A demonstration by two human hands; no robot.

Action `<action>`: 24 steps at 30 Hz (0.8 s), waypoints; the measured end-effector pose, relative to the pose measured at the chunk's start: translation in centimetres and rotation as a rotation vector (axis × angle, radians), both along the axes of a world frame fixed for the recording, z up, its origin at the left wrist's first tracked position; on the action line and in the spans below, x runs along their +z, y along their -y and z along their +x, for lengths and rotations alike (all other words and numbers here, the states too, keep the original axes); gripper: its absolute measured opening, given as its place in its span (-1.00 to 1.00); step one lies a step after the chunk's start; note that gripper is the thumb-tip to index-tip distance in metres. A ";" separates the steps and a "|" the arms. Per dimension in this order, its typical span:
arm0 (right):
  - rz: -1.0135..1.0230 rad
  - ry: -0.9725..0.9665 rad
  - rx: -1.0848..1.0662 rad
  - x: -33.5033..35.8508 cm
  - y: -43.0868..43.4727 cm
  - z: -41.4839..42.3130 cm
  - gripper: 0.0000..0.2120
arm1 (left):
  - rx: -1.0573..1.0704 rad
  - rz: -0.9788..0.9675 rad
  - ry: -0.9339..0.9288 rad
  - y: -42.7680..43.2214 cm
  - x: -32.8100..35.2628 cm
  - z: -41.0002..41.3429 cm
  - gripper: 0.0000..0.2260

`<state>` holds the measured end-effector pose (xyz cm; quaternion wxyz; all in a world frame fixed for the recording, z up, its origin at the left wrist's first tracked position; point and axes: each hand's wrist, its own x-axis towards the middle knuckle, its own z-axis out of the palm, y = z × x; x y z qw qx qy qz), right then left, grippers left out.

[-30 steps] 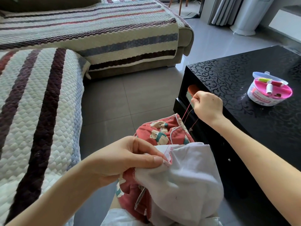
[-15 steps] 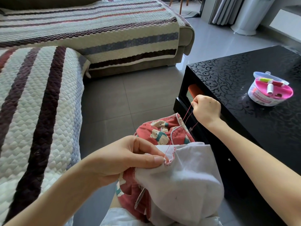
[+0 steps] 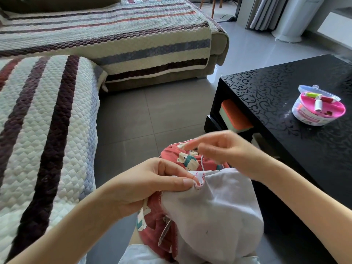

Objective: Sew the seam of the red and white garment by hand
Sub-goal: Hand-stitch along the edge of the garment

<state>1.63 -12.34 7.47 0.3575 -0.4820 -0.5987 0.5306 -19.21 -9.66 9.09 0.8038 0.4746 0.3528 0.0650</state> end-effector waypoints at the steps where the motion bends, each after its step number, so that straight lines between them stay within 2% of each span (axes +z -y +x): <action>1: -0.022 0.007 0.096 0.3 0.6 -0.5 -0.75 | -0.006 0.013 -0.003 0.0 0.1 0.1 -0.94; 5: -0.054 0.017 0.189 0.3 1.1 -0.6 -0.90 | -0.011 0.039 -0.001 0.0 0.2 0.1 -0.93; 10: -0.021 -0.049 0.158 -0.1 0.5 0.0 -0.88 | -0.027 0.008 0.007 0.0 -0.1 0.0 -0.92; 12: 0.022 0.018 0.083 -0.5 0.1 0.1 -0.87 | -0.032 -0.003 0.005 0.0 -0.2 -0.1 -0.92; 15: 0.147 0.228 -0.013 -1.3 -0.5 0.1 -0.86 | -0.026 -0.011 0.007 0.0 -0.2 -0.2 -0.92; 19: 0.274 0.306 -0.173 -1.5 -0.5 0.0 -0.87 | 0.012 -0.022 0.008 -0.1 -0.3 -0.3 -0.91; 21: 0.277 0.218 -0.178 -1.3 0.1 -0.1 -0.79 | 0.027 -0.014 0.009 -0.2 -0.3 -0.3 -0.90; 24: 0.185 0.066 -0.017 -1.5 1.3 -0.1 -0.66 | 0.051 -0.002 0.022 -0.2 -0.6 -0.4 -0.88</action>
